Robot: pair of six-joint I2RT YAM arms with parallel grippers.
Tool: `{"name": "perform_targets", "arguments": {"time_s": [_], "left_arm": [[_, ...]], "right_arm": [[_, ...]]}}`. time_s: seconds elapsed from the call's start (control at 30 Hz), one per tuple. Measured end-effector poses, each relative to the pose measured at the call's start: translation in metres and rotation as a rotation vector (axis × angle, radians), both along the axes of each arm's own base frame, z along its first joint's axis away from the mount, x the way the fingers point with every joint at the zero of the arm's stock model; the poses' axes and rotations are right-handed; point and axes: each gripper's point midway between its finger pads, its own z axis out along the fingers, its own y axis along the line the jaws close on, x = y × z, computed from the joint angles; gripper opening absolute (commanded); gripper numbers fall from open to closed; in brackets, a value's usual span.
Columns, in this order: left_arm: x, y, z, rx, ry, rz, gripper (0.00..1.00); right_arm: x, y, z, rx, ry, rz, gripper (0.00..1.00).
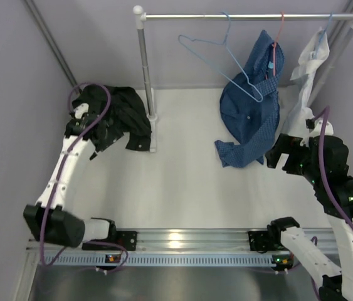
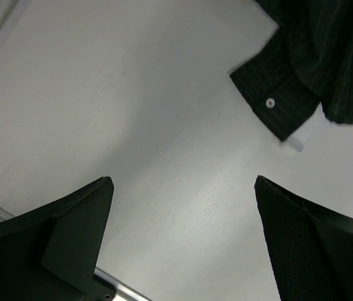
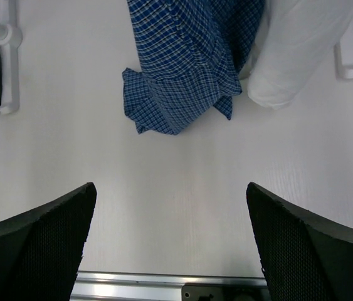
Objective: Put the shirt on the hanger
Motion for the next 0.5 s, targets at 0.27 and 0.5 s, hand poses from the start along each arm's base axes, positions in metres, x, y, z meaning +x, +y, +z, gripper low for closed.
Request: {"name": "perform_targets", "arguments": {"time_s": [0.27, 0.5], "left_arm": [[0.117, 0.083, -0.08, -0.213, 0.081, 0.337, 0.98], [0.201, 0.082, -0.141, -0.326, 0.079, 0.298, 0.97]], "right_arm": [[0.0, 0.026, 0.007, 0.091, -0.012, 0.115, 0.99], [-0.014, 0.034, 0.021, 0.125, -0.07, 0.171, 0.99]]}}
